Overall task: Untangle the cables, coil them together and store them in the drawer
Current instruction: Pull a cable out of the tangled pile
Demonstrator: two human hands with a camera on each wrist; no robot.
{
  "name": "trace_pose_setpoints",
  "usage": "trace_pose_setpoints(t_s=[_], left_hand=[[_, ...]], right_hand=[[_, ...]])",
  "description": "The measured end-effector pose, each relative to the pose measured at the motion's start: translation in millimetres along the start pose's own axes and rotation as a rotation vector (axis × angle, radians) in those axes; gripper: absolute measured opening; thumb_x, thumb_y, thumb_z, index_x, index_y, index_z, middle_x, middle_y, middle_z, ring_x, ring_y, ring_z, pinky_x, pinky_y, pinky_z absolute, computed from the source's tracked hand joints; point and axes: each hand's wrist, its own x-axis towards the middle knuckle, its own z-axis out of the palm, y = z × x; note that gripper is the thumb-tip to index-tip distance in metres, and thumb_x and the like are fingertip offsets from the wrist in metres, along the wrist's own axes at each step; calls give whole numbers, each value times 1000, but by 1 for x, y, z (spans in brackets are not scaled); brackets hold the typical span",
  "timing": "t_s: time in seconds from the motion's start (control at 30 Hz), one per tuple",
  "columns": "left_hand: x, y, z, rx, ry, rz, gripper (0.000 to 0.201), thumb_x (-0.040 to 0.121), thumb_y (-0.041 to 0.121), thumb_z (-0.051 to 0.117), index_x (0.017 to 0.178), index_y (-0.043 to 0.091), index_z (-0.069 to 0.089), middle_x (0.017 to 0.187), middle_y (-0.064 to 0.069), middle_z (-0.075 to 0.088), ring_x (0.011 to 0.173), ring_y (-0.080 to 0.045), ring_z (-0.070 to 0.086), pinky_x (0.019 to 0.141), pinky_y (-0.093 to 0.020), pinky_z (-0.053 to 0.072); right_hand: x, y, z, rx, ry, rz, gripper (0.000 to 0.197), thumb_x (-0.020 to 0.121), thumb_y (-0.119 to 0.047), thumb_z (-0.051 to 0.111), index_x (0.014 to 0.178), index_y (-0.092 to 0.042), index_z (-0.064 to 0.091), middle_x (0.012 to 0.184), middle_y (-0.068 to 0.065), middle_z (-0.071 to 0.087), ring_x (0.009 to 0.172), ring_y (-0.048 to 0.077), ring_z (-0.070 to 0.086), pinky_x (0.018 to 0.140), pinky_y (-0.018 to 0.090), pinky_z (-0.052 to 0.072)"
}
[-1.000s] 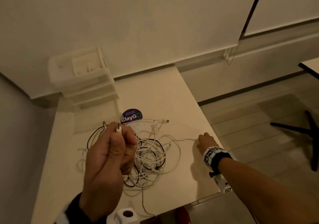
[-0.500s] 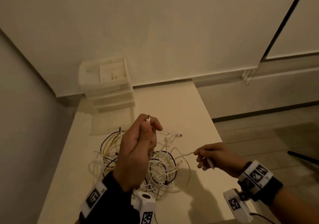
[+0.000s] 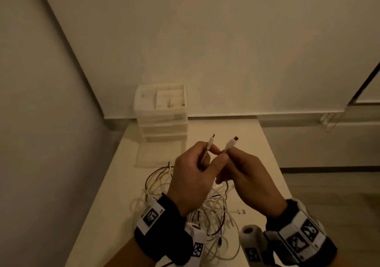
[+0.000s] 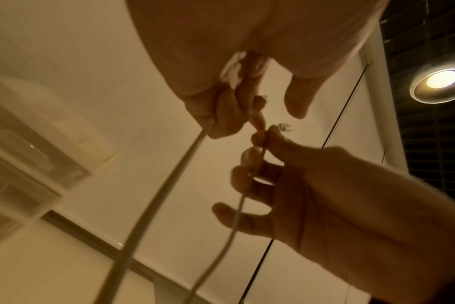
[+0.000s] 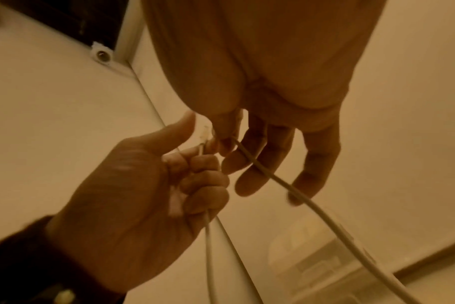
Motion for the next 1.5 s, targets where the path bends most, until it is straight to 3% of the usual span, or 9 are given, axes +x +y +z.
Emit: trace_pose_setpoints(t_s=[0.3,0.57,0.63,0.73,0.93,1.13,1.2,1.3,1.5], left_hand=[[9,-5,-7,237,176,147,23,100,17,48,82,12,60,81,-1,53,70,-9,54,61,-10,40],[26,27,-25,-200,216,115,35,102,35,27,87,9,46,69,-11,52,59,-26,62,60,-40,58],[35,41,-39,-253,266,161,31,102,32,27,85,11,42,62,-9,37,44,-23,39,40,-32,46],[47,51,-61,-249,347,206,28,105,26,26,83,17,40,62,-4,26,46,-21,17,38,-25,19],[29,33,-62,161,74,246,28,99,39,41,86,16,50,61,5,41,51,-7,35,43,-26,30],[17,0,-26,380,-66,108,26,93,31,61,118,23,63,60,2,60,49,-13,52,52,-31,46],[22,-5,-19,393,-73,130,24,96,35,54,111,20,65,78,-1,70,65,-17,64,64,-39,50],[29,-5,-14,408,-17,167,26,97,33,50,87,13,63,70,-4,66,61,-22,60,58,-43,46],[44,11,-19,405,208,272,14,95,16,60,83,10,64,63,16,58,56,4,54,51,-8,36]], right_hand=[[7,-12,30,-178,34,-24,30,95,-30,52,67,-33,61,57,-9,61,52,10,55,55,27,45],[-7,33,34,25,-104,32,30,98,-29,46,80,-17,65,64,6,59,60,14,57,63,31,48],[-10,59,36,43,-117,75,32,99,-27,45,76,-16,64,62,5,57,58,12,53,61,27,46],[-15,91,39,15,-107,139,39,98,-43,48,68,-20,61,58,1,52,56,7,50,60,25,43],[-3,94,38,162,46,222,56,83,-52,57,59,-3,44,56,4,40,55,16,40,59,32,37],[34,41,11,320,-40,113,33,91,-25,51,60,-15,52,56,-6,43,57,15,35,59,36,29],[43,25,1,352,-93,71,30,91,-21,47,67,-5,54,61,0,44,61,20,35,61,36,29],[46,15,-9,351,-104,56,31,92,-21,46,75,2,58,67,12,46,63,24,35,61,37,31],[23,29,-1,535,-143,144,30,92,-20,45,89,4,62,64,8,49,58,18,43,57,27,38]])
